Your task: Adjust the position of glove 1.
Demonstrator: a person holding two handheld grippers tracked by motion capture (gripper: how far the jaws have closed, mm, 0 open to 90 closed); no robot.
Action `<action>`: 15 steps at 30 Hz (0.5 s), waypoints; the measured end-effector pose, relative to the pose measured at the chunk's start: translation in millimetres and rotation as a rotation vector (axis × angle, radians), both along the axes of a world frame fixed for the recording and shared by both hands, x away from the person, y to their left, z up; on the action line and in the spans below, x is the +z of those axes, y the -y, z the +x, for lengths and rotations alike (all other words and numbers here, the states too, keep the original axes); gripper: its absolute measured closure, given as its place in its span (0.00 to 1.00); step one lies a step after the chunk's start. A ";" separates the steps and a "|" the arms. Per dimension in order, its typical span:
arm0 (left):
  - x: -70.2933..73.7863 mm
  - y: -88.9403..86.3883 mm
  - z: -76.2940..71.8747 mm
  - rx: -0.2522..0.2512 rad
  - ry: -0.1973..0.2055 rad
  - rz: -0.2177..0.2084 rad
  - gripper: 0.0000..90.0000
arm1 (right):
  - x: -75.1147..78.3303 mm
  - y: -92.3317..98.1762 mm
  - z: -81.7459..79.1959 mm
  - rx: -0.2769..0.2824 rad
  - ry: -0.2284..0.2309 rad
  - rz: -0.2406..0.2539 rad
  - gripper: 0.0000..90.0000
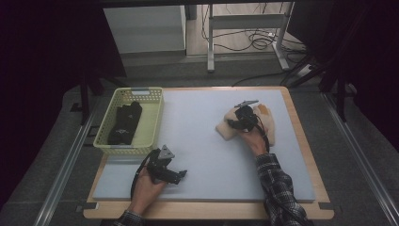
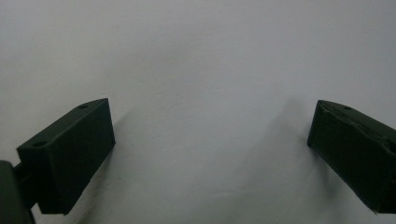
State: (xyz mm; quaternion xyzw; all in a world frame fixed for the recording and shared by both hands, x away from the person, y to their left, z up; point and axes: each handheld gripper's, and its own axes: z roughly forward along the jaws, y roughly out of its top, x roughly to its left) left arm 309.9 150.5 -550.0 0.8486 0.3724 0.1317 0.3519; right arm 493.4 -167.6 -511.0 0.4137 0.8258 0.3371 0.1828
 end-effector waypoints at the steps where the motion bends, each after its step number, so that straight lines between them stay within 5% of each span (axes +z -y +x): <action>1: 0.0 0.0 0.0 0.000 0.000 0.000 0.01 | 4.5 -0.1 -2.9 0.016 0.007 0.010 0.63; 10: 0.0 0.0 -0.1 0.000 0.000 0.001 0.01 | 45.1 -19.3 -51.3 0.268 0.028 0.044 0.61; 15: 0.0 -0.1 0.0 -0.001 0.001 0.002 0.01 | 43.4 -34.7 -77.6 0.425 -0.024 0.064 0.60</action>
